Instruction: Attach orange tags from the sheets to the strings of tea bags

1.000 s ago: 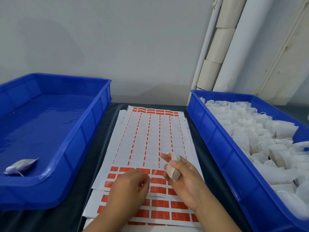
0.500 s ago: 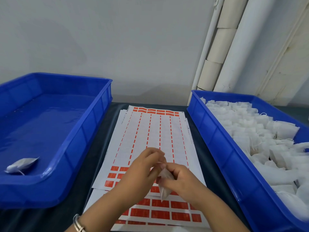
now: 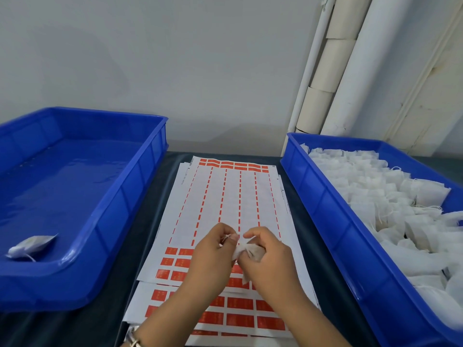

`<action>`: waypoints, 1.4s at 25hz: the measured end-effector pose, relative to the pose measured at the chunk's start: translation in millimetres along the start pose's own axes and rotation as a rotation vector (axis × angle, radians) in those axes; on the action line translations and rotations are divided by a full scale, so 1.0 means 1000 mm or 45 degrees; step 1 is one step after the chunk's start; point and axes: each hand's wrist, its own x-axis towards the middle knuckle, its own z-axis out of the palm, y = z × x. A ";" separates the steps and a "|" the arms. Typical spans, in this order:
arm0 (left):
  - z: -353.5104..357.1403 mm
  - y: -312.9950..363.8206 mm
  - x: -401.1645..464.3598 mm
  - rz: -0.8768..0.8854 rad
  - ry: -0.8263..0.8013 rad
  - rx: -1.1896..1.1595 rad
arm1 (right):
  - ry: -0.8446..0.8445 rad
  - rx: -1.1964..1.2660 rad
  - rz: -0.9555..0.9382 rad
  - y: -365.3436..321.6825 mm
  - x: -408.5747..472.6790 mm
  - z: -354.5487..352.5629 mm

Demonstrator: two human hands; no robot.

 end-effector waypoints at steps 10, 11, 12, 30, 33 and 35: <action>0.003 0.013 0.001 -0.129 0.033 -0.166 | 0.507 -0.676 -0.806 0.011 -0.006 0.003; 0.002 0.011 0.001 -0.130 0.016 -0.220 | 0.473 -0.663 -0.725 0.009 -0.006 0.003; -0.001 0.011 0.001 -0.135 -0.027 -0.313 | 0.426 -0.593 -0.568 0.005 -0.006 0.003; -0.010 -0.001 -0.012 0.505 0.051 0.188 | -0.576 1.324 0.803 -0.004 0.004 -0.024; -0.011 0.002 -0.014 0.453 -0.085 0.061 | -0.517 1.214 0.719 -0.004 0.004 -0.023; -0.009 0.003 -0.011 0.413 -0.016 0.111 | -0.480 1.152 0.704 -0.005 0.003 -0.022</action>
